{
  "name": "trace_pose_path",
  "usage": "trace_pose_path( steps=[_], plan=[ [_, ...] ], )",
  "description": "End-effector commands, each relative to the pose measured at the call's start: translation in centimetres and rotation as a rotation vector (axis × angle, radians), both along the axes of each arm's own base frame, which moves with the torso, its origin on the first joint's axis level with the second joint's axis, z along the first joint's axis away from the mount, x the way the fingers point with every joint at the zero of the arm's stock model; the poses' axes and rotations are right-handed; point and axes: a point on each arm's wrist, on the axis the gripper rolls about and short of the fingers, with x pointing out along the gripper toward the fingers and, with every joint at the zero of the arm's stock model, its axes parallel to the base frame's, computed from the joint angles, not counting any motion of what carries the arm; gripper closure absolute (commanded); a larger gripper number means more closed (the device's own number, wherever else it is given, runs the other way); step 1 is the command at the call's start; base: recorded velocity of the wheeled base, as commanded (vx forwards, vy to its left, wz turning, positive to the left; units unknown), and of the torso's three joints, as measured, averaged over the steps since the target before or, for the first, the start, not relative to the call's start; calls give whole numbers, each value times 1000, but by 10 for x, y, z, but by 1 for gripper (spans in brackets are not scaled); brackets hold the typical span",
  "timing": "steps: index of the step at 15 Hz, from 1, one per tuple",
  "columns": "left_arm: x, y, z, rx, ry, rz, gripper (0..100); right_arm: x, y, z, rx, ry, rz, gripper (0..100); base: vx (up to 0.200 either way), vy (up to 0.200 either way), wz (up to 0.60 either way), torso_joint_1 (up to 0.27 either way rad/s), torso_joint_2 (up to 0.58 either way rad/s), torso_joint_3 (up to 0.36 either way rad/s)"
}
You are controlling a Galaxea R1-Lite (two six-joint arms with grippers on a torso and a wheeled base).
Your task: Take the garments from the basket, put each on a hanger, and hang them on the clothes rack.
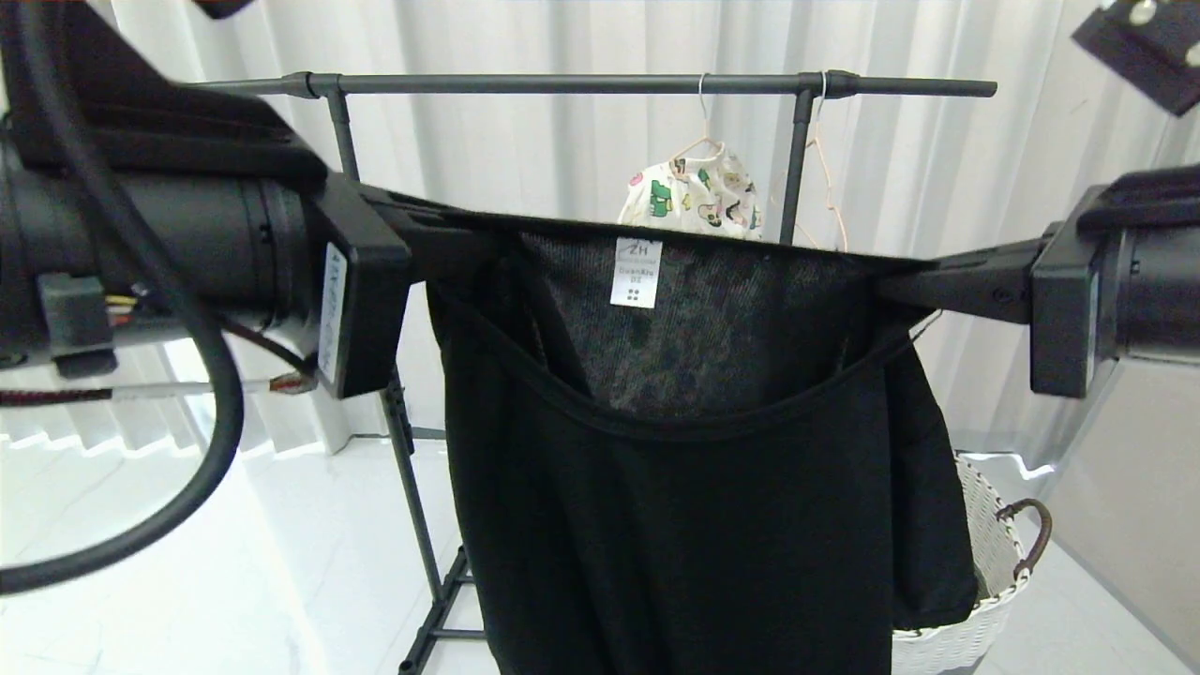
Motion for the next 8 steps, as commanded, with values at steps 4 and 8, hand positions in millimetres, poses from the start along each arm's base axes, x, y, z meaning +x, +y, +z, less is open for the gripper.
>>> trace_pose_path(
  steps=[4, 8],
  plan=[
    [20, -4, -3, 64, -22, 0, 100, 13, 9, 17, 1, -24, -3, 100, 0, 0, 0, 0, 0, 0],
    [23, -7, -4, 71, -17, -3, 100, 10, -2, 17, -26, 1, -23, 100, 0, 0, 0, 0, 0, 0]
  ],
)
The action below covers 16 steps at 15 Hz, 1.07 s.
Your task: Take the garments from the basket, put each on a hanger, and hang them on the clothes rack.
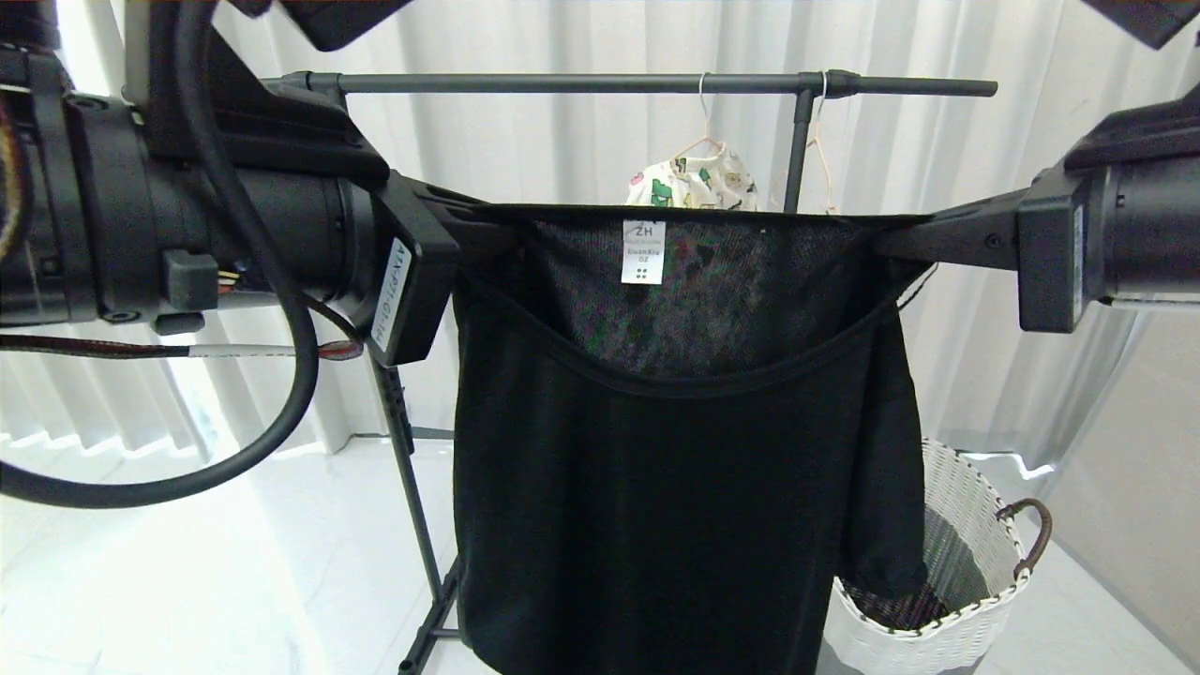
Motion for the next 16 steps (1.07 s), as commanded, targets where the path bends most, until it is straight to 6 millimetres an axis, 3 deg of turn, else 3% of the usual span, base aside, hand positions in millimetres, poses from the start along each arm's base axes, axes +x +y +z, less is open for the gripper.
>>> trace_pose_path(
  steps=[1, 4, 7, 12, 16],
  plan=[
    [6, -6, -6, 27, 13, -5, 100, -7, -10, 2, -12, 12, -7, 100, 0, 0, 0, 0, 0, 0],
    [27, -27, -17, 74, -3, -25, 100, -43, -38, 1, -62, 122, 141, 100, 0, 0, 0, 0, 0, 0],
    [38, -48, -14, 53, -13, -82, 100, -65, -35, -5, -107, 166, 271, 100, 0, 0, 0, 0, 0, 0],
    [41, -57, -21, 69, 9, -106, 100, -65, -26, -8, -124, 176, 303, 100, 0, 0, 0, 0, 0, 0],
    [27, -44, -18, 78, 31, -106, 100, -51, -27, -7, -111, 171, 229, 100, 0, 0, 0, 0, 0, 0]
  ],
)
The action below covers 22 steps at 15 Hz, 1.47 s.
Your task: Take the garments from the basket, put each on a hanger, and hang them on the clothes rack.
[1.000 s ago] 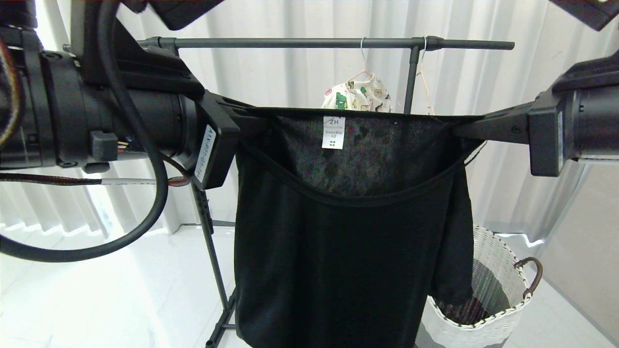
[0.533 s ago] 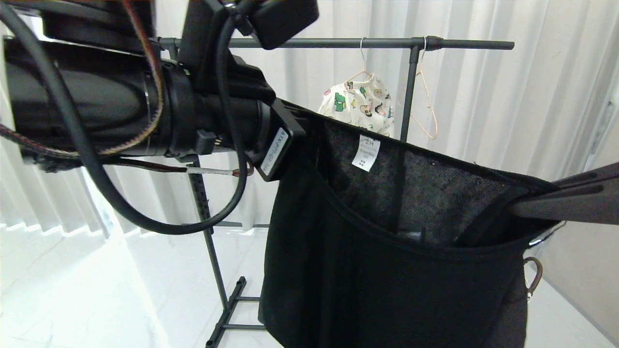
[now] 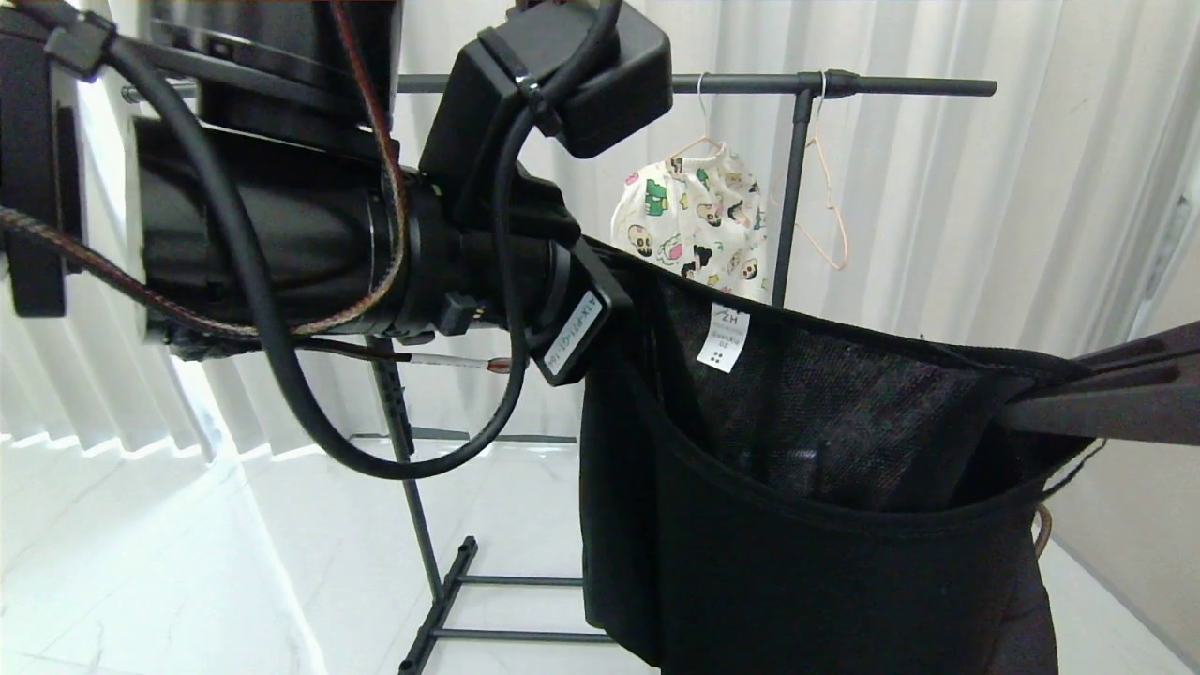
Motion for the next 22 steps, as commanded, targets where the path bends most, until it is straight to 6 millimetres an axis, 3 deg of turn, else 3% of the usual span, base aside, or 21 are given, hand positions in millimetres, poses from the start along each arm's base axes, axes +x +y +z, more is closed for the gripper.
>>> trace_pose_path(
  steps=[1, 6, 11, 16, 17, 20, 22],
  plan=[
    [-17, 13, 6, 9, 16, -11, 100, 15, 4, 0, 10, -8, -54, 100, 0, 0, 0, 0, 0, 0],
    [-80, 39, 8, 33, 263, -136, 100, 45, 35, 9, 54, -42, -64, 100, 0, 0, 0, 0, 0, 0],
    [-113, 28, 7, -27, 417, -205, 100, 65, 61, 21, 65, -97, -36, 100, 0, 0, 0, 0, 0, 0],
    [-116, 39, 6, -10, 421, -183, 100, 63, 62, 22, 65, -97, -28, 100, 0, 0, 0, 0, 0, 0],
    [-112, 42, 7, -17, 412, -153, 100, 62, 60, 23, 65, -97, -28, 100, 0, 0, 0, 0, 0, 0],
    [-70, 61, 16, 22, 277, -6, 100, 38, 33, 24, -4, -41, -25, 100, 0, 0, 0, 0, 0, 0],
    [-68, 61, 18, 27, 264, -9, 100, 29, 26, 22, -38, -16, -8, 100, 0, 0, 0, 0, 0, 0]
  ],
)
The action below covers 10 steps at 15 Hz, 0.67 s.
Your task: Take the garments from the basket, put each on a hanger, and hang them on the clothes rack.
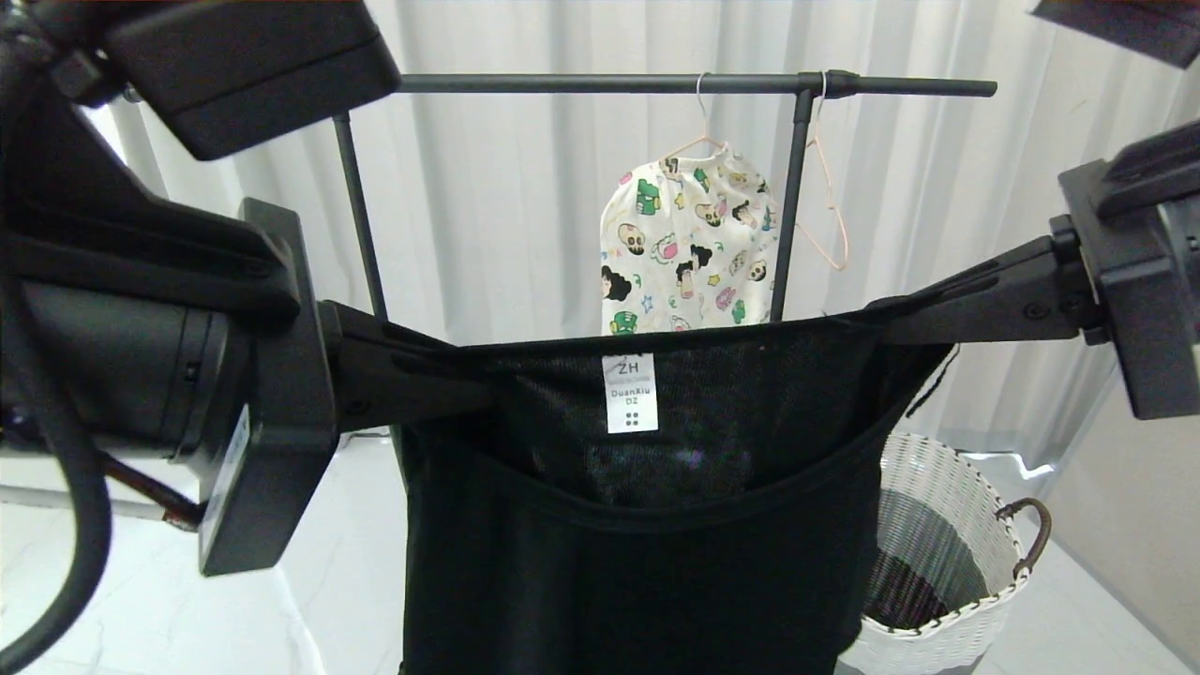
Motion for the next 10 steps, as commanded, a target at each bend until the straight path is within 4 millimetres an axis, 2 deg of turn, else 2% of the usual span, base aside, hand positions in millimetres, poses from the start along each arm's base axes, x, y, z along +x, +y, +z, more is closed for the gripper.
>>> trace_pose_path(
  steps=[1, 4, 5, 8, 10],
  plan=[
    [8, 0, -1, 7, 5, 26, 100, -9, -8, 4, 15, -15, 10, 100, 0, 0, 0, 0, 0, 0],
    [6, 0, 0, 6, 1, 22, 100, -11, -6, 1, -16, -10, -1, 100, 0, 0, 0, 0, 0, 0],
    [6, 1, 0, 5, 0, 22, 100, -12, -5, 0, -30, -10, -7, 0, 0, 0, 0, 0, 0, 0],
    [6, 0, -4, 19, 6, 25, 100, -13, -8, 1, -28, -14, -14, 0, 0, 0, 0, 0, 0, 0],
    [8, 0, -10, 41, 20, 32, 100, -11, -16, 3, -23, -24, -64, 0, 0, 0, 0, 0, 0, 0]
  ],
)
